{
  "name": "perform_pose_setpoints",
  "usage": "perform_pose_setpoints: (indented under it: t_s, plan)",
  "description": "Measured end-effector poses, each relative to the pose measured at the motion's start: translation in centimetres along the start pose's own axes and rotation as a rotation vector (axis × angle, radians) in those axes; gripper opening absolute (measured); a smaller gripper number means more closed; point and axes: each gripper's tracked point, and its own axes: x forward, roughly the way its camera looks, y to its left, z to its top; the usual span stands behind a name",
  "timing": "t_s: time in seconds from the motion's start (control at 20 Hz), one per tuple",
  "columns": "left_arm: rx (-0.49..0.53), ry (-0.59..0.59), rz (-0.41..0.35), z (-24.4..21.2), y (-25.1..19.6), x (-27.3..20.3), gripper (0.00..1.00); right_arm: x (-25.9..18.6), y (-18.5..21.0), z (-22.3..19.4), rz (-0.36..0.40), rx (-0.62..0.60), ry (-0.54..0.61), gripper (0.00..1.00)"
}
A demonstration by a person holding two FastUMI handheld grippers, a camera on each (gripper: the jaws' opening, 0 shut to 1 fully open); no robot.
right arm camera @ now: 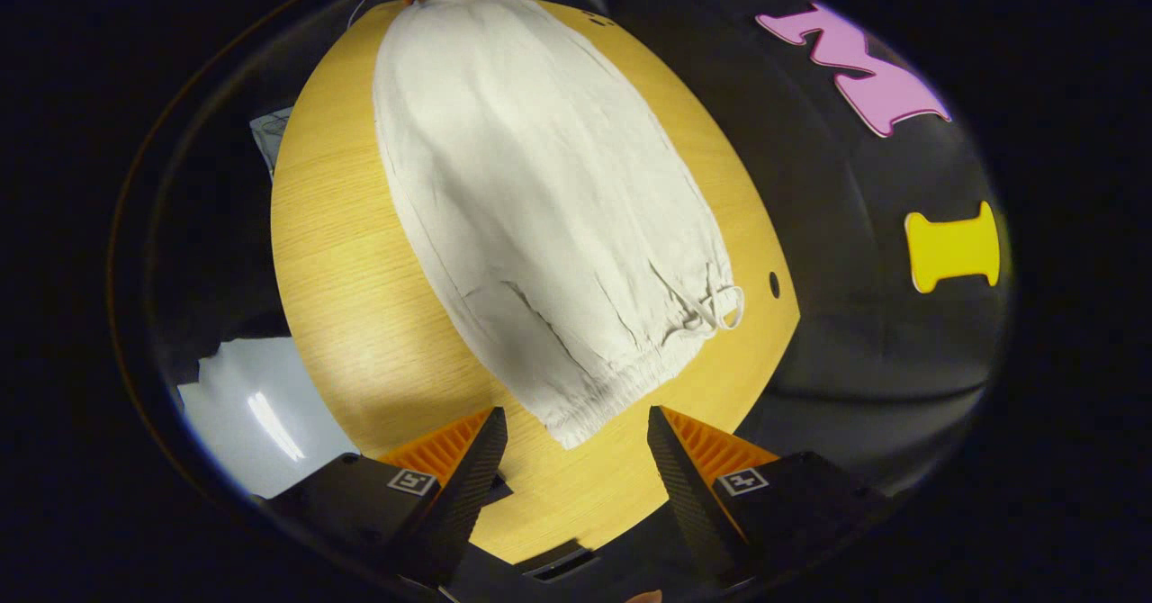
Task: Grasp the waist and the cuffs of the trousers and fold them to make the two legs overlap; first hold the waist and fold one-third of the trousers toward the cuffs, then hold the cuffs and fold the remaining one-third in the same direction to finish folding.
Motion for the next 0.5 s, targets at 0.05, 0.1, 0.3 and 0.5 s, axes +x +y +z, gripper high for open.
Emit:
perform_pose_setpoints:
  t_s: [0.05,0.1,0.3,0.5]
  plan:
    - [0.0,0.001,-0.004,-0.1,0.0,0.0,0.06,0.9,-0.1,0.1,0.034,-0.028,0.002,0.97]
    - [-0.002,-0.001,-0.007,0.0,-0.1,0.1,0.06,1.6,-0.2,0.4,0.063,-0.055,0.0,0.96]
    - [-0.038,-0.005,-0.026,-0.1,-0.1,0.0,0.06,3.8,0.8,1.3,0.218,-0.126,0.021,0.96]
    - [-0.026,-0.004,-0.038,0.0,-0.1,0.0,0.05,4.4,2.0,1.1,0.386,-0.134,0.066,0.89]
